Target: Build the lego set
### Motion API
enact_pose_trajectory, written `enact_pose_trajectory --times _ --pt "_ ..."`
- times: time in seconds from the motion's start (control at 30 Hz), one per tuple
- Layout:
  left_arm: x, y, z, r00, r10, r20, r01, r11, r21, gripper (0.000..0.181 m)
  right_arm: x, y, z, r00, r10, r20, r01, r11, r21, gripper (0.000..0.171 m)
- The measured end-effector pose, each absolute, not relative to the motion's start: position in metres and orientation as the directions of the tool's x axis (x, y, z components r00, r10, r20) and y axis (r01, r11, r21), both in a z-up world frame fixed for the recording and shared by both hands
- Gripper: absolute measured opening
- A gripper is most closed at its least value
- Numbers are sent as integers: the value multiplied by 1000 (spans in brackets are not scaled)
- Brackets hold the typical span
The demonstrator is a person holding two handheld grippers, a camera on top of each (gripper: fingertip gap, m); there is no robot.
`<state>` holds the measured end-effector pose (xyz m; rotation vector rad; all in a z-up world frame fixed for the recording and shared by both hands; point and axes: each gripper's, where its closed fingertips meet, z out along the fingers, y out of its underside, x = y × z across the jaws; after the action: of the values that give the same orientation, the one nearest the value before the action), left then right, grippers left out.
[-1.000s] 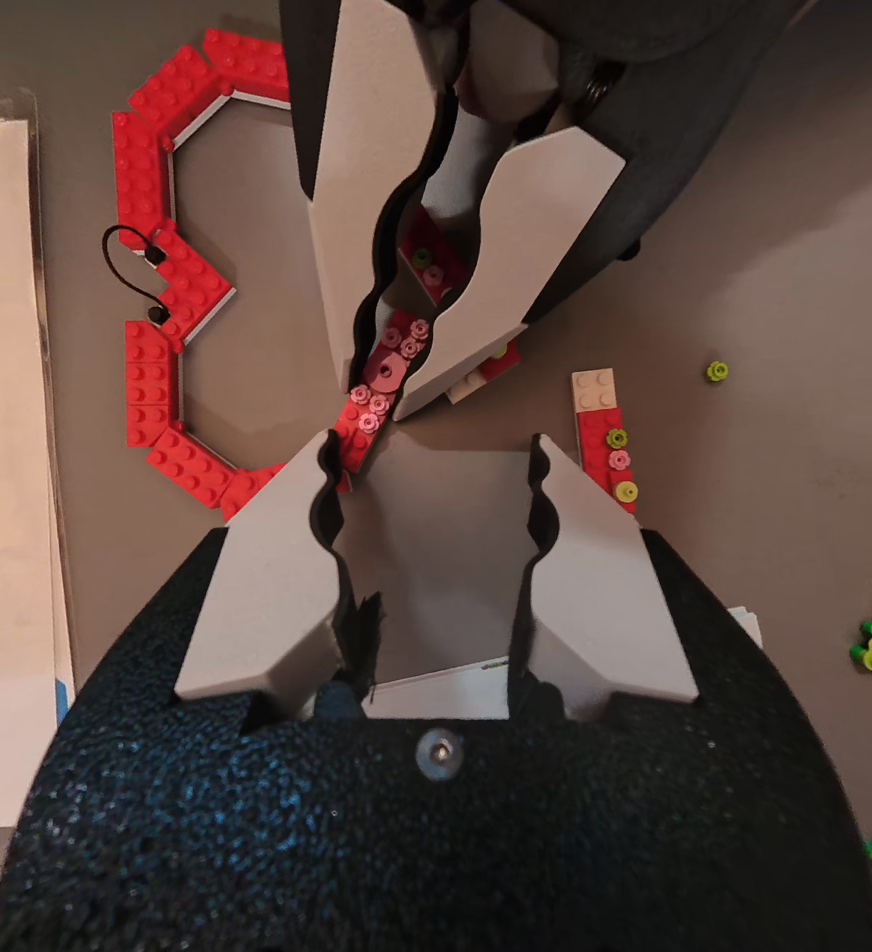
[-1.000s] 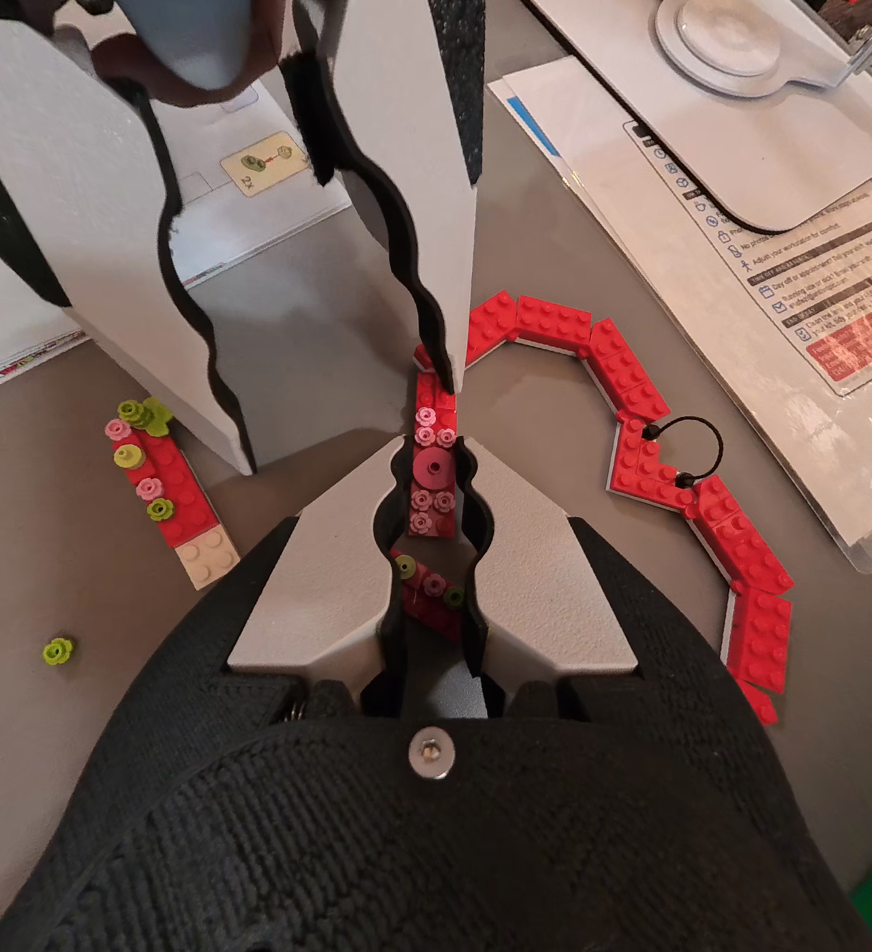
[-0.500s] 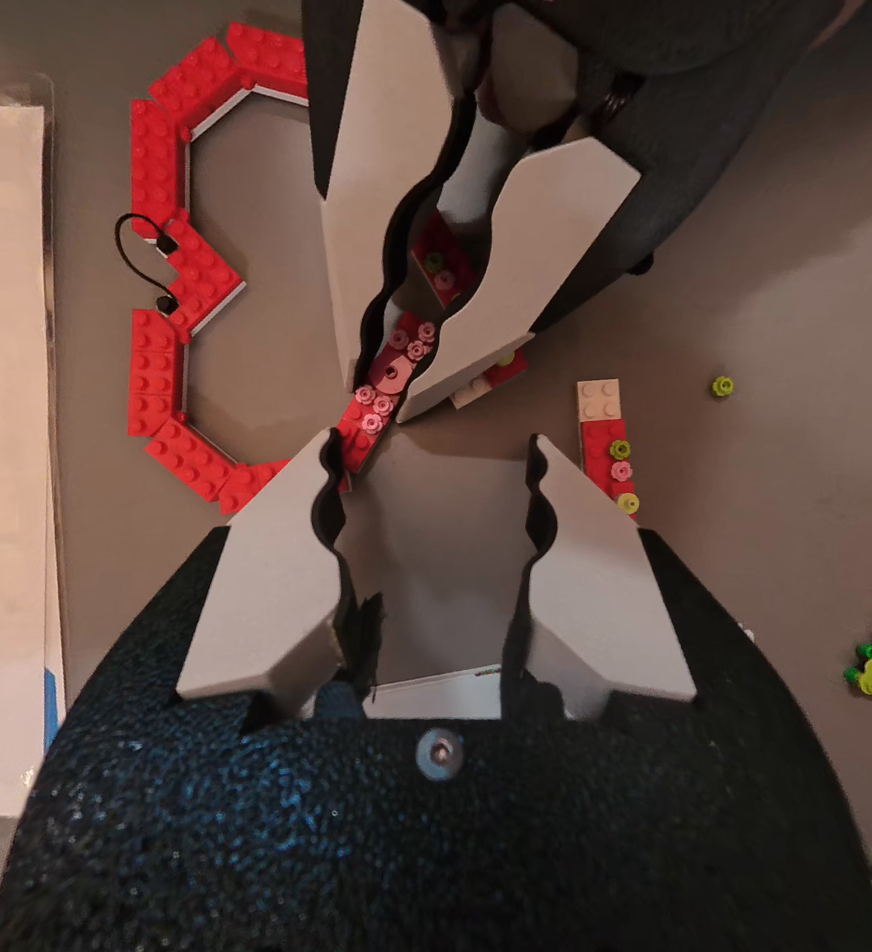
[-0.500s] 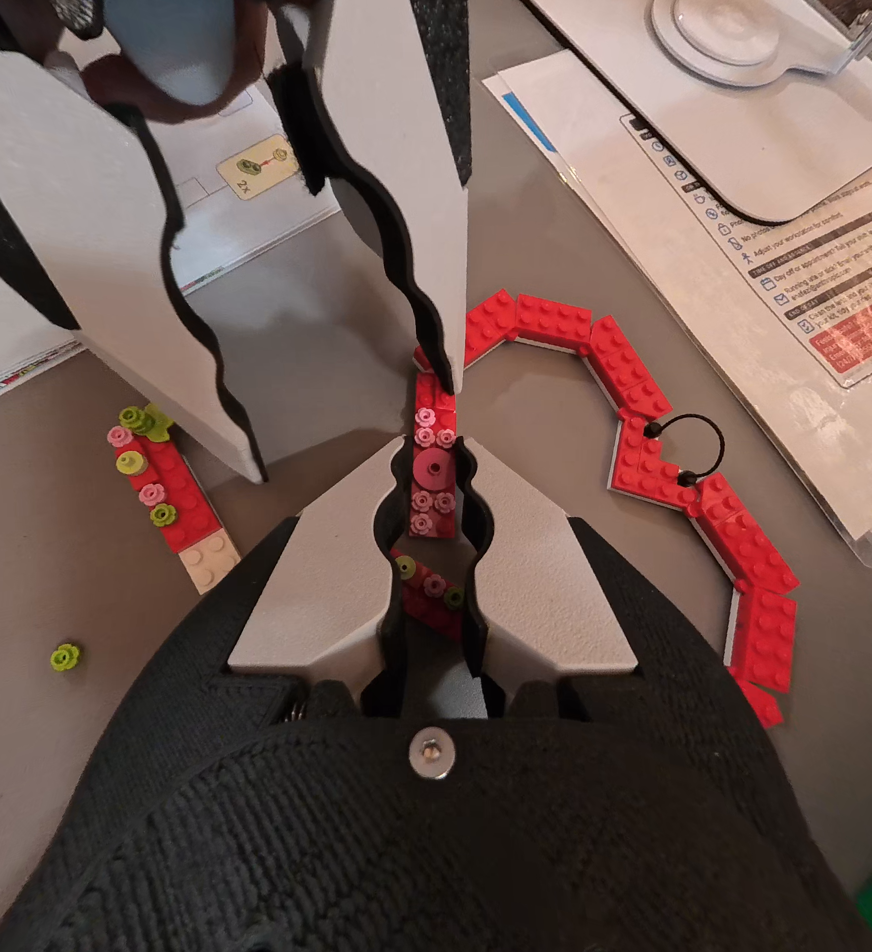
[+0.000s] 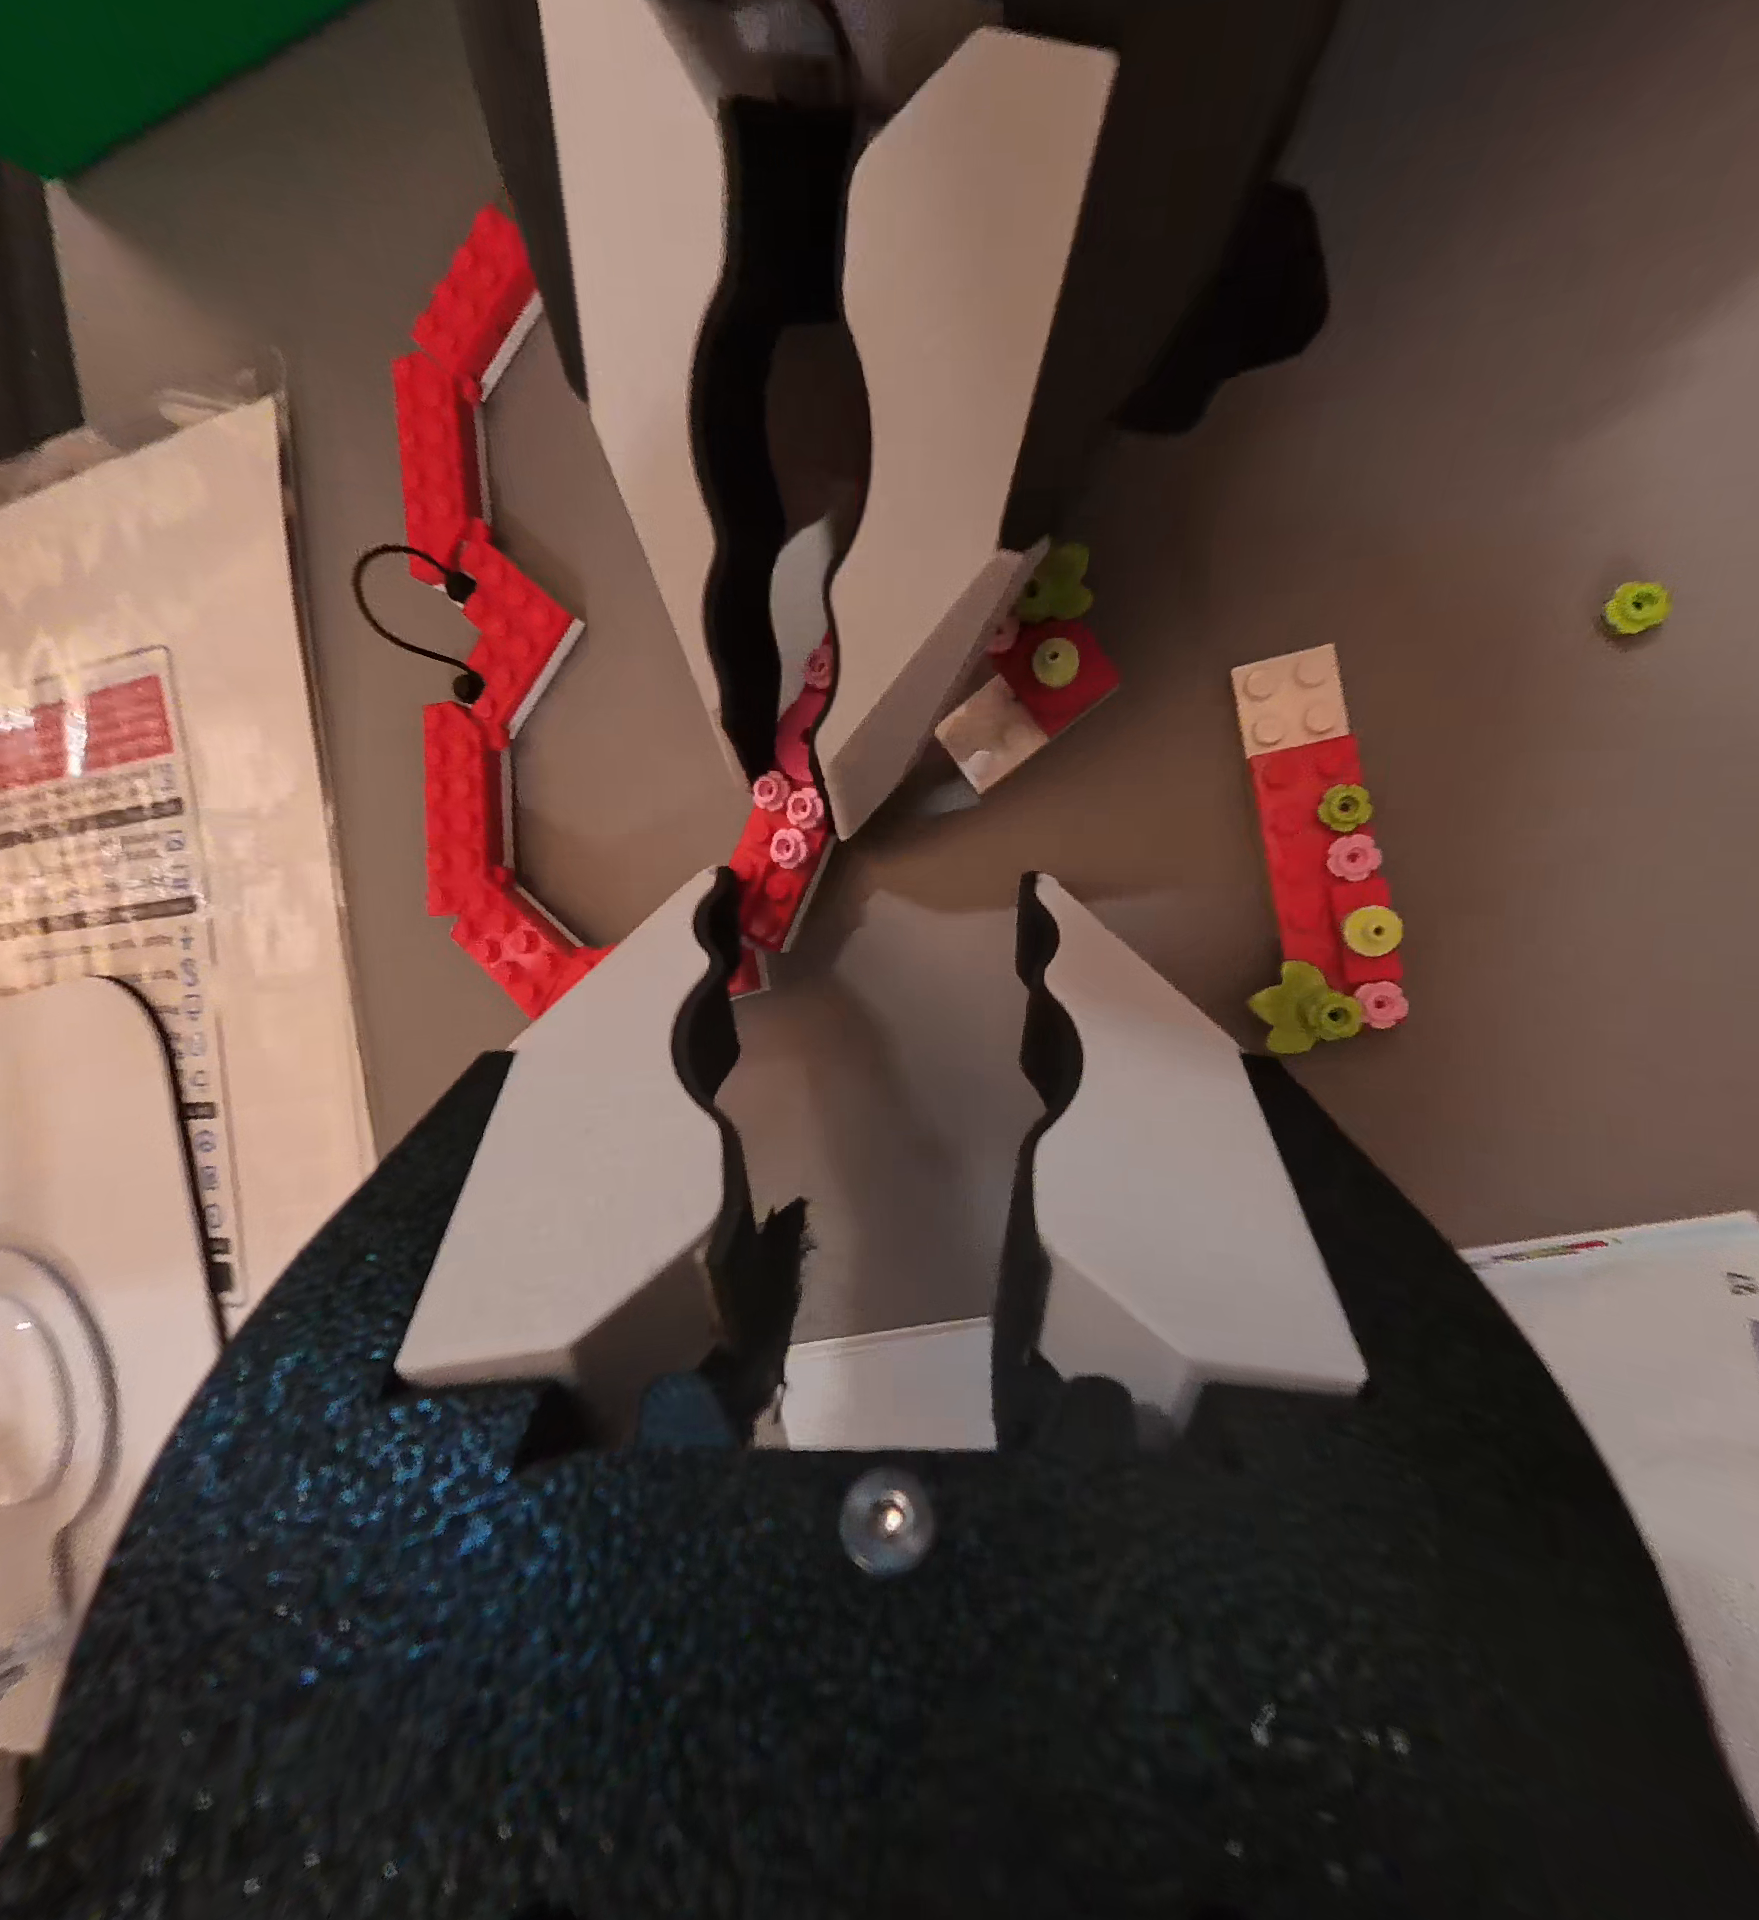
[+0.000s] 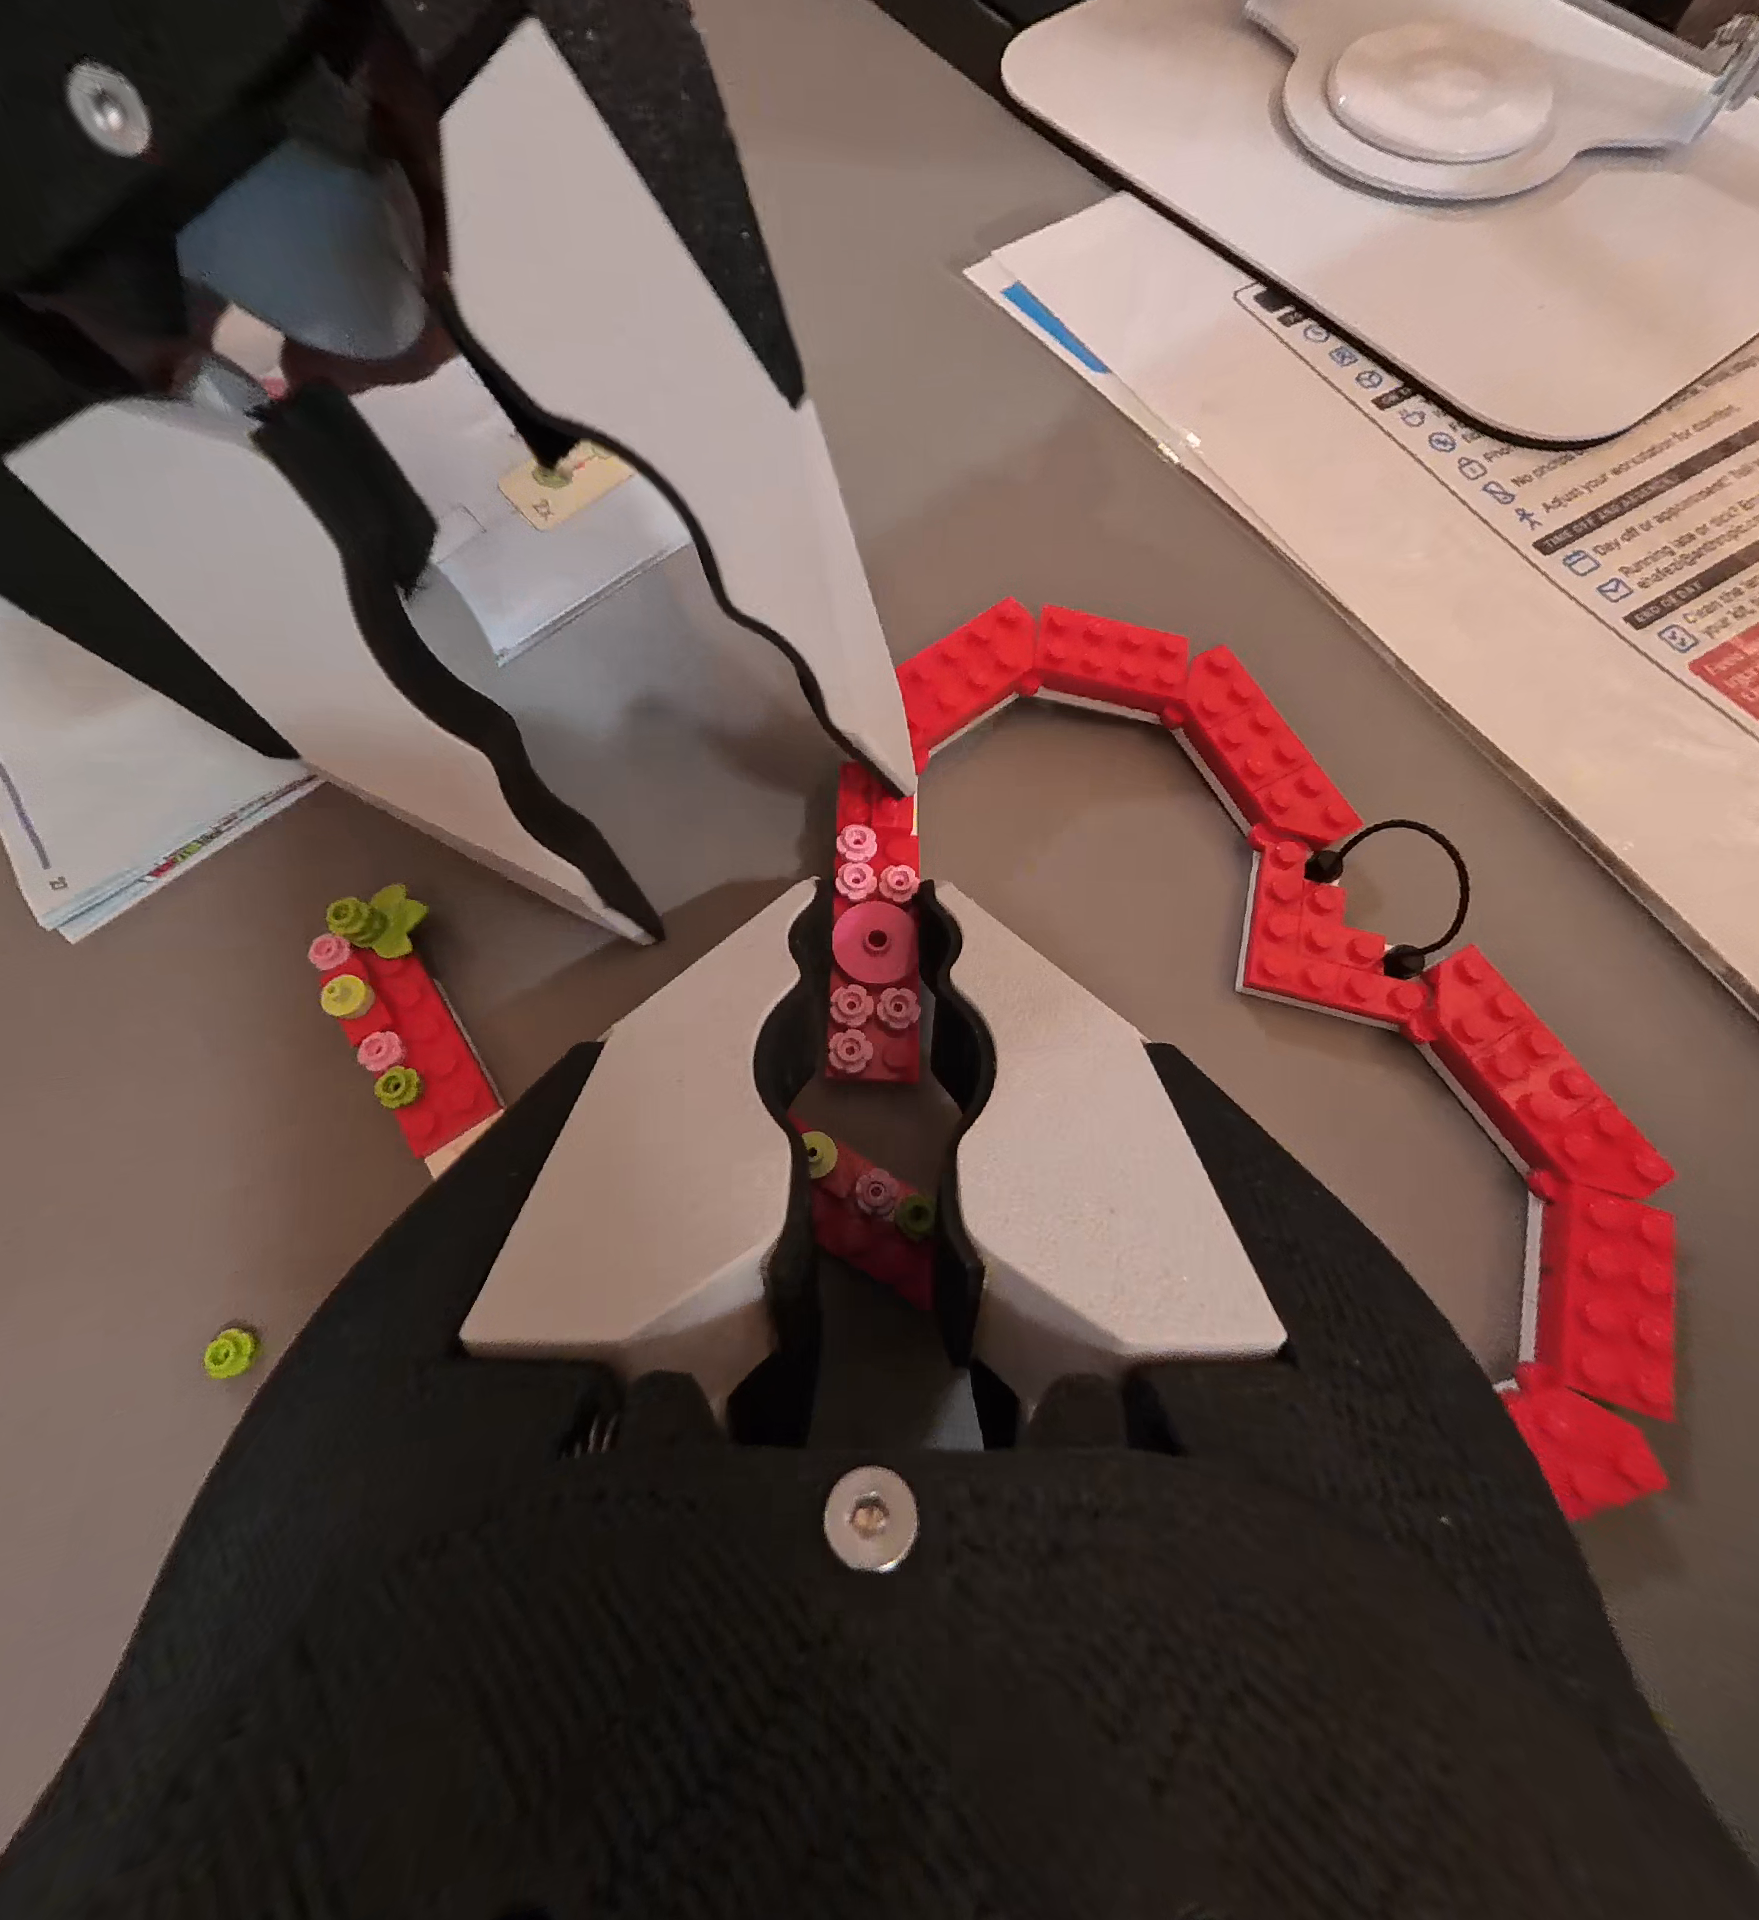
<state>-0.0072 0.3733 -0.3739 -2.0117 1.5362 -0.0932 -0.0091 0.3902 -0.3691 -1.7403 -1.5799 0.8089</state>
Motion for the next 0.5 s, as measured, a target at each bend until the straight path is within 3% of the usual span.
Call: enact_pose_trajectory --times 0.5 --pt "-15 393 -370 114 -687 -718 -938 163 -306 23 -10 392 -366 103 991 -79 565 -124 -815 14"
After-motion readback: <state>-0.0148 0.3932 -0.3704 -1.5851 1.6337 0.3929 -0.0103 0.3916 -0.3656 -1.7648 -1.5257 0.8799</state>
